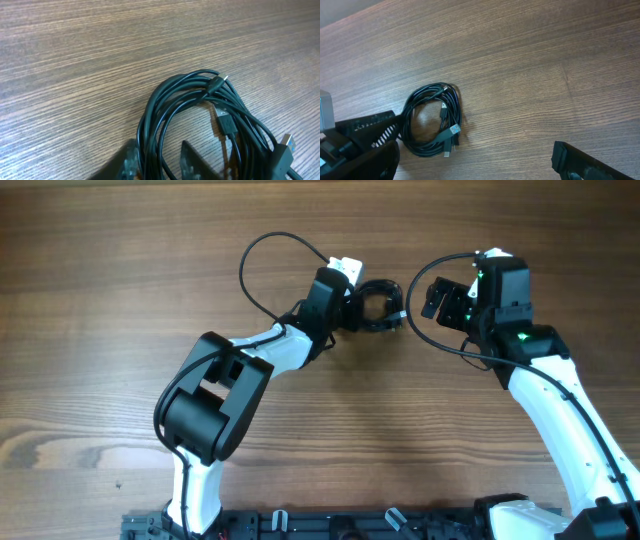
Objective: Untangle cables
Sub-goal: 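Lower the left gripper onto the cable coil and grasp a loop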
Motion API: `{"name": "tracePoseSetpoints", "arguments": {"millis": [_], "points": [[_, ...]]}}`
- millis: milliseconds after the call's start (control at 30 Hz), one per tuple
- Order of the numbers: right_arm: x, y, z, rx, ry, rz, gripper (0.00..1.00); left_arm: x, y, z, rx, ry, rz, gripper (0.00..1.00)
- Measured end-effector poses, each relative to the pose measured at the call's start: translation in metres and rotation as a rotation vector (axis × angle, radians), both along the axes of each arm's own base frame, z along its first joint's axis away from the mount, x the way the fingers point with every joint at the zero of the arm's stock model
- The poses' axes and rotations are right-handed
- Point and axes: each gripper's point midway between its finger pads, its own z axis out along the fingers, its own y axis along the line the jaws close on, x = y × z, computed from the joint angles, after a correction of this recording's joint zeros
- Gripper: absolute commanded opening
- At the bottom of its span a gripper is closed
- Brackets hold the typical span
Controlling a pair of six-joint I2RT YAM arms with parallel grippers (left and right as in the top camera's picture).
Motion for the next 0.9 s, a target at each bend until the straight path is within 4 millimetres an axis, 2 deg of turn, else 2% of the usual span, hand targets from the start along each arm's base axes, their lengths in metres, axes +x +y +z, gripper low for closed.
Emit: {"name": "tracePoseSetpoints", "arguments": {"millis": [67,100,133,200,267,367,500,633,767,800,833,900], "points": [[0.0,0.0,0.0,0.0,0.0,0.0,1.0,0.001,0.002,-0.001,0.011,-0.005,0.005,0.37],[0.0,0.0,0.0,0.0,0.0,0.0,1.0,0.001,0.003,-0.001,0.021,-0.006,0.008,0.5],[0.0,0.0,0.0,0.0,0.0,0.0,1.0,0.002,0.004,-0.002,0.03,-0.011,0.009,0.56],[0.0,0.0,0.0,0.0,0.0,0.0,1.0,0.003,0.006,-0.002,0.046,-0.022,0.013,0.6],[0.0,0.0,0.0,0.0,0.0,0.0,1.0,0.003,0.007,-0.002,0.058,-0.029,0.008,0.6],[0.0,0.0,0.0,0.0,0.0,0.0,1.0,0.003,0.007,-0.002,0.065,-0.034,0.0,0.57],[0.0,0.0,0.0,0.0,0.0,0.0,1.0,0.003,0.005,-0.003,0.066,-0.039,-0.019,0.44],[-0.001,0.0,0.0,0.0,0.003,0.001,1.0,0.002,-0.001,-0.004,0.046,-0.043,-0.048,0.47],[-0.001,0.0,0.003,0.001,-0.005,0.001,1.0,-0.001,-0.002,-0.022,0.054,-0.015,-0.058,0.53],[-0.001,0.0,0.004,0.002,-0.009,0.001,1.0,0.0,-0.002,-0.023,0.053,-0.017,-0.058,0.51],[-0.001,0.0,0.005,0.002,-0.011,0.001,1.0,0.0,-0.003,-0.023,0.052,-0.018,-0.058,0.43],[-0.001,0.0,0.005,0.002,-0.011,0.001,1.0,0.0,-0.003,-0.023,0.054,-0.02,-0.062,0.19]]}}
